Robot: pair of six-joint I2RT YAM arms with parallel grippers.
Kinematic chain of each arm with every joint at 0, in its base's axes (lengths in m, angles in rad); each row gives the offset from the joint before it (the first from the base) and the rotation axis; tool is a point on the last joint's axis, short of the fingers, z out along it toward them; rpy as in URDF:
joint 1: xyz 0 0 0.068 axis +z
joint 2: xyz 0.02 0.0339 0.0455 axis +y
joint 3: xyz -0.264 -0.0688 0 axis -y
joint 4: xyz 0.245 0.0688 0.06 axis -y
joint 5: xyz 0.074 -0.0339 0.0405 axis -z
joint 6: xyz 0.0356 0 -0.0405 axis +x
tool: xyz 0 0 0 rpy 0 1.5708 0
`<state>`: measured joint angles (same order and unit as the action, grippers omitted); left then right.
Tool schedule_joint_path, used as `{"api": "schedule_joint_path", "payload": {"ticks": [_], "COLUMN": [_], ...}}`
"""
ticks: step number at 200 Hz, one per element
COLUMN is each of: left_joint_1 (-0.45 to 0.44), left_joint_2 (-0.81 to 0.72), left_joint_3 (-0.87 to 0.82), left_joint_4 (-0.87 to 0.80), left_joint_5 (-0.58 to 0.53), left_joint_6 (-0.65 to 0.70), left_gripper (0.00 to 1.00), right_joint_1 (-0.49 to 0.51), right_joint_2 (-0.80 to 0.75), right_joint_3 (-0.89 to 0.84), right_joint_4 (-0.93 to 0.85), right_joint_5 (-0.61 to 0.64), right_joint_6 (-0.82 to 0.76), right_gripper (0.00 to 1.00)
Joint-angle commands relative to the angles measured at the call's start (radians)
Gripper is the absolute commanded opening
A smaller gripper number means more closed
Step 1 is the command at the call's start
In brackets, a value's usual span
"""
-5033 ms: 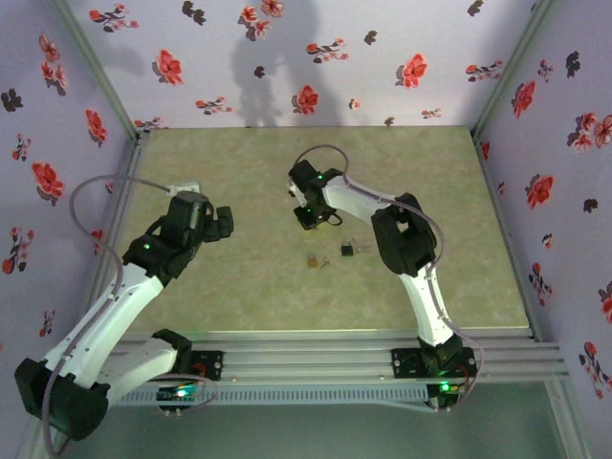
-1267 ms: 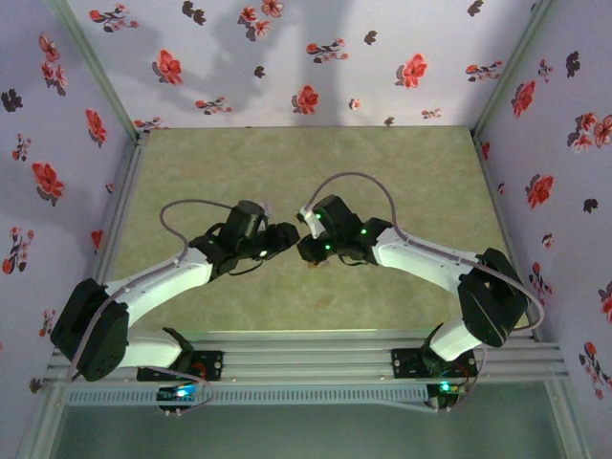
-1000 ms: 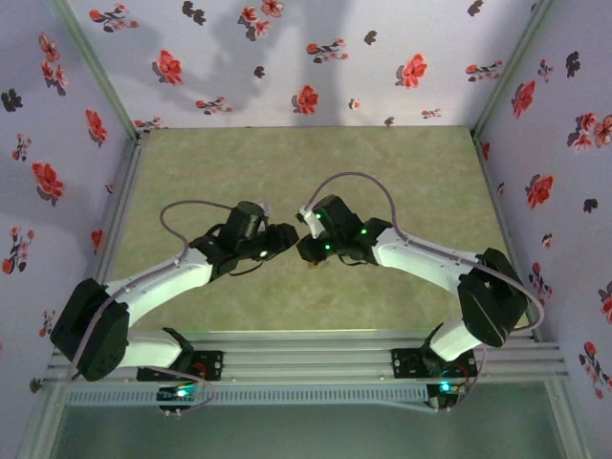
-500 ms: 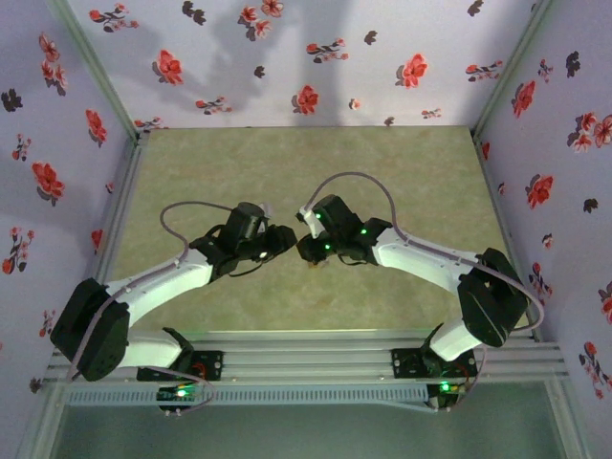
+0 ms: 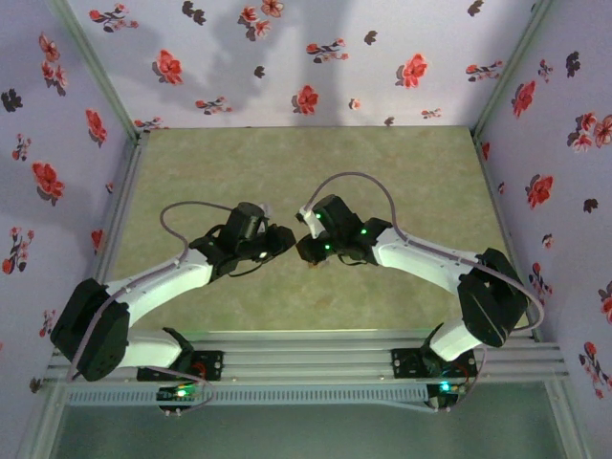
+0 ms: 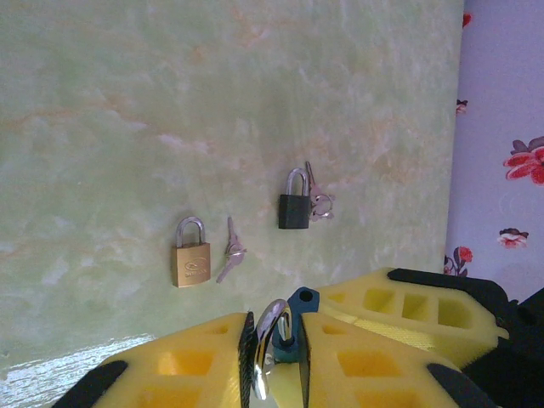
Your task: Lock with the key
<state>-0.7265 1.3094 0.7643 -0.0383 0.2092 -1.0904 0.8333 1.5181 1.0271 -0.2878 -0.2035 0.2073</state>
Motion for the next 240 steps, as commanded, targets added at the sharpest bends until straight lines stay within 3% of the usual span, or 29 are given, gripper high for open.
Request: {"api": "schedule_joint_path", "payload": {"ticks": [1, 240], "left_joint_1": [0.005, 0.025], "left_joint_2": [-0.033, -0.058], "left_joint_3": [-0.003, -0.025], "left_joint_4": [-0.034, -0.031], "left_joint_5": [-0.028, -0.034], "left_joint_6": [0.02, 0.01], "left_gripper": [0.23, 0.2], "right_joint_1": [0.009, 0.009], "right_joint_2": [-0.015, -0.008], "right_joint_3": [-0.011, -0.012], "right_joint_4": [0.024, 0.041], "right_joint_5": [-0.017, -0.078], "right_joint_6": [0.007, 0.009], "right_gripper": [0.2, 0.18]}}
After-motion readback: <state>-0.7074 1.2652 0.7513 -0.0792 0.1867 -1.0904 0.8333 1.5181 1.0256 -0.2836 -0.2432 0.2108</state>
